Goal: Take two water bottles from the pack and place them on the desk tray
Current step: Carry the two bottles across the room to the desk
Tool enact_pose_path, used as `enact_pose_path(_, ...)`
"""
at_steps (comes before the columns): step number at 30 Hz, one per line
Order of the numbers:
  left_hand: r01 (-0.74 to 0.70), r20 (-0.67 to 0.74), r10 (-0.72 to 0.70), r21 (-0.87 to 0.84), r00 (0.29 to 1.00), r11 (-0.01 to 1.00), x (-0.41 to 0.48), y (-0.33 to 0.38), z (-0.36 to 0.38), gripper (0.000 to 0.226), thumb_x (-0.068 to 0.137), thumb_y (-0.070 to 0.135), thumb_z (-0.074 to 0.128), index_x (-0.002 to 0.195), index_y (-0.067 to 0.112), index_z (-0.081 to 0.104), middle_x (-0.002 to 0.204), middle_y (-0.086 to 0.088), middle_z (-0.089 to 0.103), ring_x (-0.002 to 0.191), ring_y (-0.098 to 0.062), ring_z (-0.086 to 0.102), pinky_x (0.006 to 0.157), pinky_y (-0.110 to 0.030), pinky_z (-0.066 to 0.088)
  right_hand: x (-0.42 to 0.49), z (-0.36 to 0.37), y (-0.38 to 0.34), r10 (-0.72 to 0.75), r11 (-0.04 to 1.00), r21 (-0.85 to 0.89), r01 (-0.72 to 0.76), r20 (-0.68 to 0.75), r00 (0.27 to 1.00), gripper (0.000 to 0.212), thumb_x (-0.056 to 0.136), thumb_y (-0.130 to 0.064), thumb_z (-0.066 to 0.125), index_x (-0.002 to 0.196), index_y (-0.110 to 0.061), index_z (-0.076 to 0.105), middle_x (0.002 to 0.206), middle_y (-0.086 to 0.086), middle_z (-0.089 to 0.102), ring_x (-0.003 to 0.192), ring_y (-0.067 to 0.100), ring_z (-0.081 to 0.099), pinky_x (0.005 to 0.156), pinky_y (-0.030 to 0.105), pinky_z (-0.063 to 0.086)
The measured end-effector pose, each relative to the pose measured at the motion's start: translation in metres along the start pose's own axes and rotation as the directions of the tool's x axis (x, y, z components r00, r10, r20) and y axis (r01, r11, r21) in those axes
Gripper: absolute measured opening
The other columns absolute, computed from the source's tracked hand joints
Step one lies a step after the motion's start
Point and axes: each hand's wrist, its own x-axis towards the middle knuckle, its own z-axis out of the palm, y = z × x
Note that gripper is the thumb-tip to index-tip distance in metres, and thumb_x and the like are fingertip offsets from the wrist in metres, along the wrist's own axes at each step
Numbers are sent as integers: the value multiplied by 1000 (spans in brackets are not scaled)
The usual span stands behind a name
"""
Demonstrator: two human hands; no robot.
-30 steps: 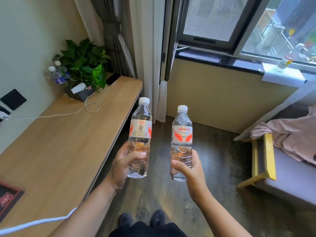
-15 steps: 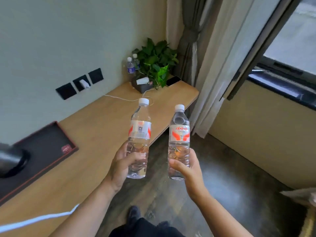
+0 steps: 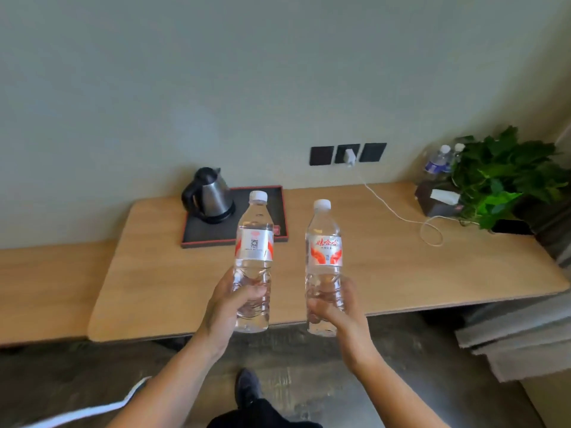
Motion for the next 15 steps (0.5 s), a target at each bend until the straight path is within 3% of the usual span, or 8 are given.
enact_pose_path(7, -4, -32, 5, 16, 999, 1000, 24, 6, -26, 54, 59, 38, 82, 110, 20, 76, 86, -1, 79, 78, -21, 76, 77, -44, 55, 31, 32, 5, 31, 999, 13, -31, 36, 999, 74, 63, -27, 90, 124, -5, 55, 90, 8, 72, 68, 19, 68, 63, 28, 58)
enact_pose_path(12, 28, -36, -27, 17, 999, 999, 54, 12, -35, 53, 57, 41, 81, 105, 20, 76, 85, -3, 79, 84, -29, 73, 81, -52, 52, 56, 44, 2, 30, 998, 47, -31, 21, 999, 73, 65, -23, 88, 125, 0, 54, 96, 25, 68, 69, 23, 65, 61, 31, 57)
enact_pose_path(15, 39, -24, -38, 24, 999, 999, 75, 16, -43, 55, 57, 41, 81, 106, 18, 75, 88, -5, 78, 88, -33, 71, 82, -53, 50, 71, 54, 1, 29, 999, 35, -29, 9, 1000, 69, 66, -22, 88, 125, -4, 56, 95, 21, 69, 70, 24, 65, 63, 32, 57)
